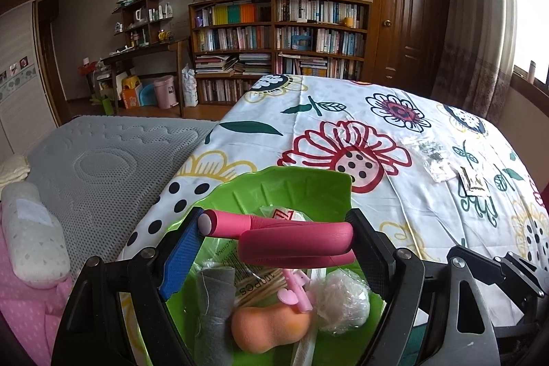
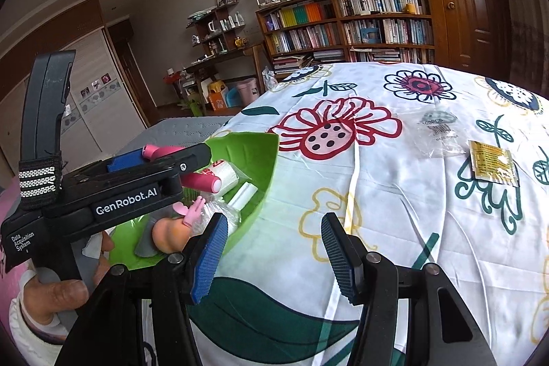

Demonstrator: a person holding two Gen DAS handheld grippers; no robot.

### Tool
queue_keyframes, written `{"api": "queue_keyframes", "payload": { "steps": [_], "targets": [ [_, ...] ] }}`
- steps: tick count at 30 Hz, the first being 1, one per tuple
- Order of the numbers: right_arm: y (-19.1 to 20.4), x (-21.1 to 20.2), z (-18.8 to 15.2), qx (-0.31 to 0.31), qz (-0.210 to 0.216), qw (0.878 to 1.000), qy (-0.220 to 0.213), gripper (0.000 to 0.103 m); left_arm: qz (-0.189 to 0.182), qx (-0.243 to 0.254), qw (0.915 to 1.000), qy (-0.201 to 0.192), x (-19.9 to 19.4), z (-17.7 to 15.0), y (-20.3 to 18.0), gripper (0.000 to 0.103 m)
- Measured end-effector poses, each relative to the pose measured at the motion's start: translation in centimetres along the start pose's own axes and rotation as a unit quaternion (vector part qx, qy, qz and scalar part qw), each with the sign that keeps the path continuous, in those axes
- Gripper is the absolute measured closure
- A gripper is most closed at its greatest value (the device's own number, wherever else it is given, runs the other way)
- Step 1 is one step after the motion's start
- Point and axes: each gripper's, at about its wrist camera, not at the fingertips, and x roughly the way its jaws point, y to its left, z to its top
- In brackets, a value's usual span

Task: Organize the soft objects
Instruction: 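Move the right tool to the yellow sachet while the left tool holds the curler tube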

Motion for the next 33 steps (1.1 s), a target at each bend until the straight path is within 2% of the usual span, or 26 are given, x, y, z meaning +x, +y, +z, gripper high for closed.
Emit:
{"api": "queue_keyframes", "payload": {
  "steps": [8, 17, 22, 24, 27, 33],
  "targets": [
    [-4.1, -0.9, -1.1, 0.026, -0.05, 0.998, 0.017, 0.043, -0.019, 0.004, 0.9997, 0.013, 0.3, -0.3, -1.2, 0.02],
    [-9.3, -2.4, -0.7, 0.06, -0.112, 0.992, 0.02, 0.043, -0.037, 0.023, 0.9988, 0.021, 0.5, -0.4, -3.9, 0.02],
    [-12.5, -3.0, -0.3, 0.087, -0.139, 0.986, 0.016, 0.035, -0.053, 0.035, 0.9976, 0.027, 0.6, -0.3, -5.7, 0.02],
    [-13.6, -2.9, 0.0, 0.091, -0.152, 0.984, 0.015, 0.027, -0.06, 0.04, 0.9969, 0.03, 0.7, -0.2, -6.5, 0.02],
    [-14.7, -2.7, 0.5, 0.091, -0.168, 0.981, 0.016, 0.02, -0.068, 0.047, 0.9959, 0.035, 0.9, -0.2, -7.6, 0.02],
    [-17.1, -1.2, 2.0, 0.091, -0.198, 0.976, 0.028, 0.018, -0.078, 0.064, 0.9942, 0.036, 0.9, -0.1, -9.5, 0.02]
  ]
}}
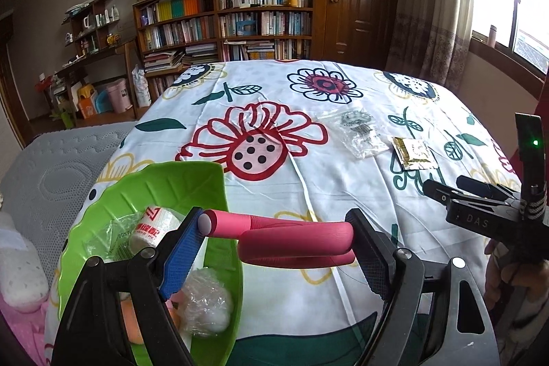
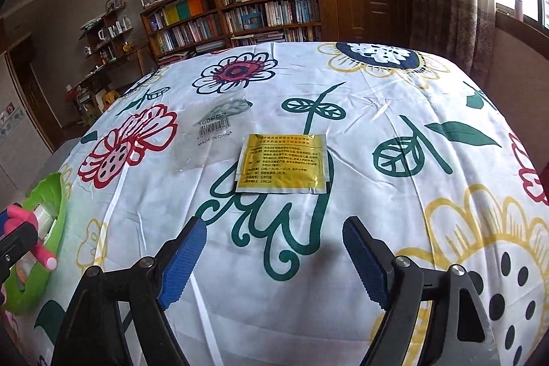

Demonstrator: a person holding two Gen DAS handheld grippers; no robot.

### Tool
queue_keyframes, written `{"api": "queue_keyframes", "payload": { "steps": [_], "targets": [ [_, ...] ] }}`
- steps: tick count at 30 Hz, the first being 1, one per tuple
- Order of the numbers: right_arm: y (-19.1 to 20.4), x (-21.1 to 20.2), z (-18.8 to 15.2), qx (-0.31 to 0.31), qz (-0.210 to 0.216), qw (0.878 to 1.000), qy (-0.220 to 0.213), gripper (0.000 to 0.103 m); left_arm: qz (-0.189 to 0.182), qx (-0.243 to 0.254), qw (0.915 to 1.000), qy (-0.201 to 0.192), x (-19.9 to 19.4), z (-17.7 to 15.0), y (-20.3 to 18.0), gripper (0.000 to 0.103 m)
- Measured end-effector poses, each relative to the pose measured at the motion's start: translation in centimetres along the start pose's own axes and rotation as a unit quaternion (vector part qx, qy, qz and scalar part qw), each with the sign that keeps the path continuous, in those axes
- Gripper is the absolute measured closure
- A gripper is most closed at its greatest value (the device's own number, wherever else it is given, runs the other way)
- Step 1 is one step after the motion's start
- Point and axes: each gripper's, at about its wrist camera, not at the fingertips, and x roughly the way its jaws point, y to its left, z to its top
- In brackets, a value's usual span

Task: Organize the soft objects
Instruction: 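Move the right tool to the yellow sachet while the left tool holds the curler tube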

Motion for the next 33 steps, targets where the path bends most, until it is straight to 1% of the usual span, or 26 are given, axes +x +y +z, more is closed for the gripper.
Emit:
{"api": "queue_keyframes", "payload": {
  "steps": [4, 8, 13, 18, 21, 25, 26, 28, 30, 31, 33],
  "targets": [
    [-0.7, 1.5, 1.2, 0.001, -0.009, 1.0, 0.01, 0.018, -0.005, 0.007, 1.0, 0.003, 0.4, 0.1, -0.9, 0.02],
    [-1.1, 2.5, 2.2, 0.007, -0.004, 1.0, 0.019, 0.018, -0.008, 0.012, 0.9999, 0.008, 0.9, 0.2, -1.4, 0.02],
    [-0.4, 3.5, 3.1, -0.017, -0.007, 0.999, 0.03, 0.014, -0.014, 0.017, 0.9996, 0.016, 1.7, 0.4, -2.2, 0.02],
    [0.5, 4.5, 3.4, -0.049, -0.031, 0.998, 0.04, 0.011, -0.019, 0.019, 0.9994, 0.023, 2.5, 0.7, -2.8, 0.02],
    [0.7, 4.9, 3.4, -0.062, -0.044, 0.996, 0.041, 0.011, -0.022, 0.021, 0.9992, 0.027, 3.0, 0.8, -3.1, 0.02],
    [0.7, 5.0, 3.6, -0.067, -0.044, 0.996, 0.042, 0.011, -0.023, 0.021, 0.999, 0.033, 3.6, 1.0, -3.5, 0.02],
    [0.6, 5.0, 3.7, -0.068, -0.045, 0.996, 0.042, 0.012, -0.023, 0.021, 0.9989, 0.034, 3.7, 1.0, -3.5, 0.02],
    [0.5, 4.8, 3.7, -0.068, -0.046, 0.996, 0.038, 0.017, -0.024, 0.02, 0.9988, 0.037, 4.0, 1.0, -3.6, 0.02],
    [0.3, 4.7, 3.8, -0.065, -0.048, 0.996, 0.033, 0.028, -0.025, 0.02, 0.9987, 0.04, 4.1, 1.0, -3.8, 0.02],
    [0.1, 4.5, 3.8, -0.062, -0.049, 0.996, 0.031, 0.03, -0.025, 0.021, 0.9986, 0.041, 4.2, 1.0, -3.9, 0.02],
    [-0.5, 4.3, 3.8, -0.052, -0.049, 0.997, 0.026, 0.043, -0.026, 0.022, 0.9985, 0.042, 4.3, 0.9, -4.0, 0.02]
  ]
}}
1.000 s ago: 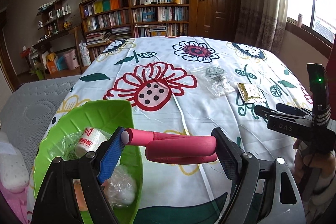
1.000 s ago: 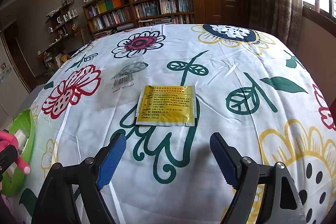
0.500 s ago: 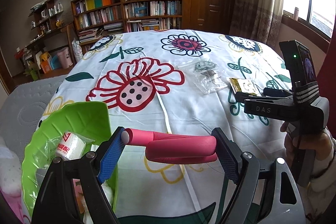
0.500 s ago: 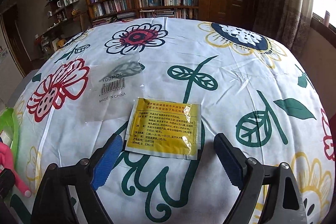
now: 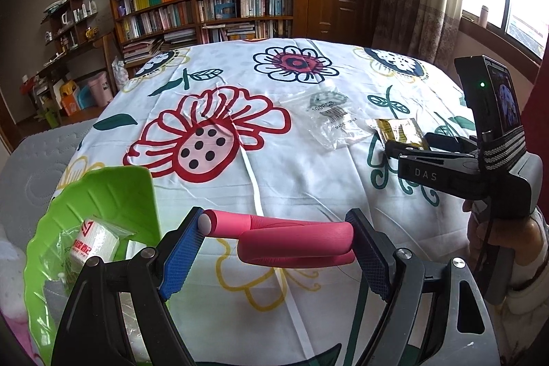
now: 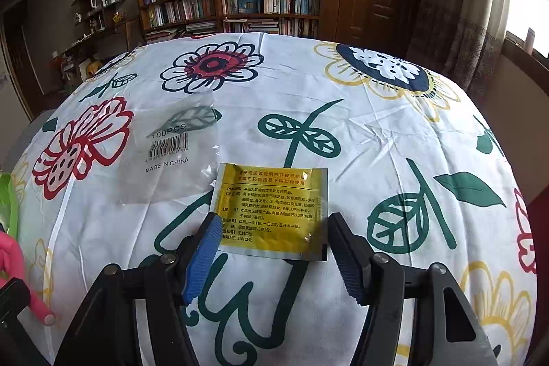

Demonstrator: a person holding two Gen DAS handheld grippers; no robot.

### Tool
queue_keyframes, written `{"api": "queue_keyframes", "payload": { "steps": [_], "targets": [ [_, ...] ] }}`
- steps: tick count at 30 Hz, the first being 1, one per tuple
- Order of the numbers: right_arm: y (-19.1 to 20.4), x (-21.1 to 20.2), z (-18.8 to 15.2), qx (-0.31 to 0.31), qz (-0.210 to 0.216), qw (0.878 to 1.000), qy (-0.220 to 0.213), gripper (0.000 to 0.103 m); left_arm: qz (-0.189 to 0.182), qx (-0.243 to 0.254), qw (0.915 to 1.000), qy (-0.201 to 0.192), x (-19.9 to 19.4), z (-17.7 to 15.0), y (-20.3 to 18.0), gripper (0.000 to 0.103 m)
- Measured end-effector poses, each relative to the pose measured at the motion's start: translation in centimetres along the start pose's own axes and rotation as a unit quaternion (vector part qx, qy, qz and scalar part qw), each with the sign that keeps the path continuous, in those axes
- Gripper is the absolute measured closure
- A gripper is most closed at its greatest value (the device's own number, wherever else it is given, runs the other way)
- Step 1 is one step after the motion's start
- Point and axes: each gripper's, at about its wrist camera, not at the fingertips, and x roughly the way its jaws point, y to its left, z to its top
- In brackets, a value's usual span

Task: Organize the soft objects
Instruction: 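Move the right tool to the yellow sachet while the left tool holds the curler tube, then close the right tool on the yellow sachet and lift it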

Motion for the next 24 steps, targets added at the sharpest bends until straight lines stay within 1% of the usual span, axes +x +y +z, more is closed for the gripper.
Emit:
{"api": "queue_keyframes", "payload": {
  "steps": [1, 3, 5, 6, 9, 14, 18, 21, 24],
  "targets": [
    [-0.4, -0.1, 0.0, 0.006, 0.004, 1.0, -0.003, 0.047, -0.001, 0.0, 1.0, 0.001, 0.1, 0.0, -0.1, 0.02],
    [-1.2, -0.3, -0.2, 0.017, 0.012, 1.0, -0.006, 0.058, -0.003, -0.001, 1.0, 0.003, 0.2, 0.2, -0.2, 0.02],
    [-1.9, -0.4, -0.2, 0.027, 0.022, 0.999, -0.008, 0.064, -0.006, -0.002, 1.0, 0.005, 0.3, 0.3, -0.3, 0.02],
    [-2.3, -0.5, -0.3, 0.033, 0.028, 0.999, -0.009, 0.066, -0.007, -0.003, 1.0, 0.006, 0.4, 0.4, -0.4, 0.02],
    [-2.8, -0.7, -0.5, 0.041, 0.042, 0.998, -0.01, 0.066, -0.01, -0.003, 0.9999, 0.009, 0.5, 0.5, -0.6, 0.02],
    [-2.9, -1.3, -1.3, 0.029, 0.054, 0.998, -0.008, 0.066, -0.012, -0.003, 0.9999, 0.01, 0.5, 0.5, -0.9, 0.02],
    [-2.7, -1.6, -1.6, 0.031, 0.087, 0.996, -0.007, 0.065, -0.016, -0.005, 0.9998, 0.013, 0.8, 0.5, -1.2, 0.02],
    [-1.9, -1.6, -1.7, 0.021, 0.111, 0.994, -0.005, 0.063, -0.018, -0.003, 0.9997, 0.015, 0.9, 0.5, -1.4, 0.02],
    [-0.9, -1.7, -1.8, 0.008, 0.159, 0.987, 0.004, 0.063, -0.018, -0.003, 0.9997, 0.014, 0.9, 0.4, -1.4, 0.02]
  ]
}}
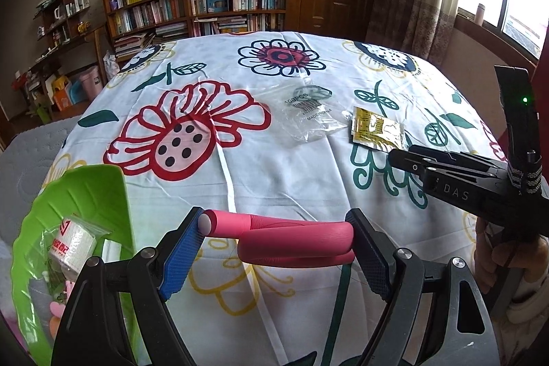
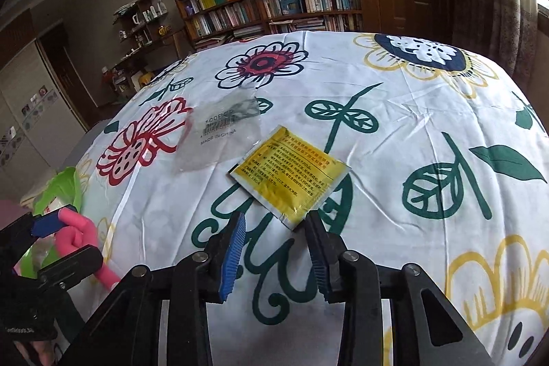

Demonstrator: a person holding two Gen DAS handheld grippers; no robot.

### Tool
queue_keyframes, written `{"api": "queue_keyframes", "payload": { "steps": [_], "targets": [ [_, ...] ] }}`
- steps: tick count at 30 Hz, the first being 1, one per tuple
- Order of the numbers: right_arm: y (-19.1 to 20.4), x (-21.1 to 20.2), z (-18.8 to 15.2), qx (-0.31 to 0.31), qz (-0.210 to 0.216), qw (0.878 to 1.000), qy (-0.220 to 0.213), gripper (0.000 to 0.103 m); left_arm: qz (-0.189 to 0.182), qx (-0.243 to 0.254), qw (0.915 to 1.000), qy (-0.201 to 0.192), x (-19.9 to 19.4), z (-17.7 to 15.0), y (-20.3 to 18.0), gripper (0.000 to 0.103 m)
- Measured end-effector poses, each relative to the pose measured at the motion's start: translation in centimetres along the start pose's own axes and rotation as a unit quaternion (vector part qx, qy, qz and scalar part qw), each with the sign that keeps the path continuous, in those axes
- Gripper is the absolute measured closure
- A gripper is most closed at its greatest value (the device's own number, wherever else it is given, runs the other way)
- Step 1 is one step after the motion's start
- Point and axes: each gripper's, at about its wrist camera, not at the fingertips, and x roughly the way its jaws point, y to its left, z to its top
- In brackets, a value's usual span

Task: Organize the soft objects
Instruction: 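Close the right tool on the yellow sachet and lift it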

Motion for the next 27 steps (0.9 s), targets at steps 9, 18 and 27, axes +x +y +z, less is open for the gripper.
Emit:
{"api": "queue_keyframes", "payload": {
  "steps": [9, 18, 27],
  "targets": [
    [-0.5, -0.6, 2.4, -0.02, -0.009, 0.999, -0.033, 0.04, 0.004, -0.009, 1.0, 0.0, 0.1, 0.2, 0.7, 0.02],
    [-1.6, 3.0, 5.1, -0.08, -0.011, 0.997, 0.002, 0.03, 0.01, -0.005, 0.9999, 0.001, 0.4, 0.6, 0.5, 0.02],
    [1.6, 3.5, 2.9, -0.191, -0.023, 0.981, 0.032, 0.025, 0.02, -0.013, 0.9997, 0.004, 1.2, 1.3, 0.9, 0.02]
  ]
}}
